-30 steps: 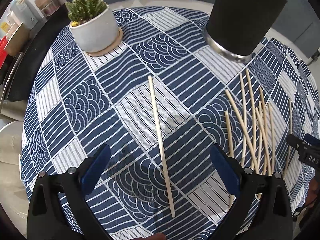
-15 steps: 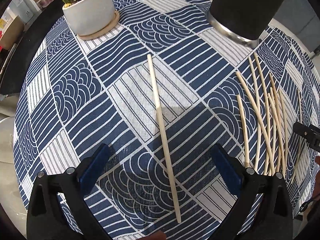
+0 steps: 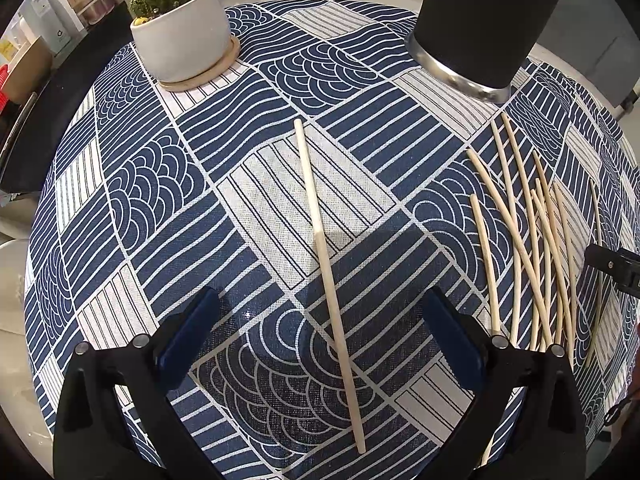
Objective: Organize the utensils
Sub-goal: 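Lower both grippers toward the scattered wooden sticks, then grasp one wooden stick with the right gripper while the left gripper grasps another, then carry both sticks over the black cup and drop them in, then move both grippers back down to the remaining sticks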
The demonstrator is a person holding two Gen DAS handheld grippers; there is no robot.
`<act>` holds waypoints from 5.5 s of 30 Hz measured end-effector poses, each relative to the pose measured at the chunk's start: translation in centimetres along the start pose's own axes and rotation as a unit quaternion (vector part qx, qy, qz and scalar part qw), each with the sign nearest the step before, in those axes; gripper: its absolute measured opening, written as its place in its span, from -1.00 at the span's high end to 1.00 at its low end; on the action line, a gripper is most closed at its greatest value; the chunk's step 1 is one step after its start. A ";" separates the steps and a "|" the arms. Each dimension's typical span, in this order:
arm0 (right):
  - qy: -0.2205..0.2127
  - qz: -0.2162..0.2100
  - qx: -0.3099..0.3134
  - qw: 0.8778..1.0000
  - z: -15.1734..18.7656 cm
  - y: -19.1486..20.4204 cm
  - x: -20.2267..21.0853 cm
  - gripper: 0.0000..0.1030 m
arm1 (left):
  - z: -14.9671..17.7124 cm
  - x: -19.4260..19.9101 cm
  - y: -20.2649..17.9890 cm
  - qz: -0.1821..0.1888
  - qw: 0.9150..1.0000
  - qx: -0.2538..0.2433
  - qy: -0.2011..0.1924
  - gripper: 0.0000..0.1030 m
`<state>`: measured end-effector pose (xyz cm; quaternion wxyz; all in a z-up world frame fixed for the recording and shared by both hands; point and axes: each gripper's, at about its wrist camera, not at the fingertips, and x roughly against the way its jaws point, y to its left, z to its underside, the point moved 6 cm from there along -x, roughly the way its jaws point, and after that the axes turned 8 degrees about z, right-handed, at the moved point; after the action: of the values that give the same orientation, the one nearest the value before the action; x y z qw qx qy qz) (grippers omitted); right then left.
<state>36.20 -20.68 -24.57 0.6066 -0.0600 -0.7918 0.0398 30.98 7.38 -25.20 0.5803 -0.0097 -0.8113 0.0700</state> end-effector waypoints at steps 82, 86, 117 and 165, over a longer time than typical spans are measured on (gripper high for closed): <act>-0.455 -0.288 0.019 0.843 -19.8 5.2 28.1 0.90 | -23.4 20.7 -10.2 0.271 0.872 -0.119 -0.391 0.92; -0.463 -0.295 0.024 0.835 -21.2 6.1 26.7 0.90 | -25.1 19.0 -10.4 0.286 0.864 -0.117 -0.397 0.92; -0.383 -0.274 0.047 0.881 -21.1 8.4 15.1 0.83 | -22.8 10.0 -9.4 0.281 0.888 -0.122 -0.343 0.91; -0.112 -0.108 0.086 0.984 1.2 3.2 5.0 -0.67 | 2.3 4.3 -4.9 0.104 0.990 -0.056 -0.079 -0.88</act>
<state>33.87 -16.82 -20.55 0.5178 0.0830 -0.8501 0.0485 27.75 2.70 -21.23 0.5027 -0.1214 -0.8517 0.0850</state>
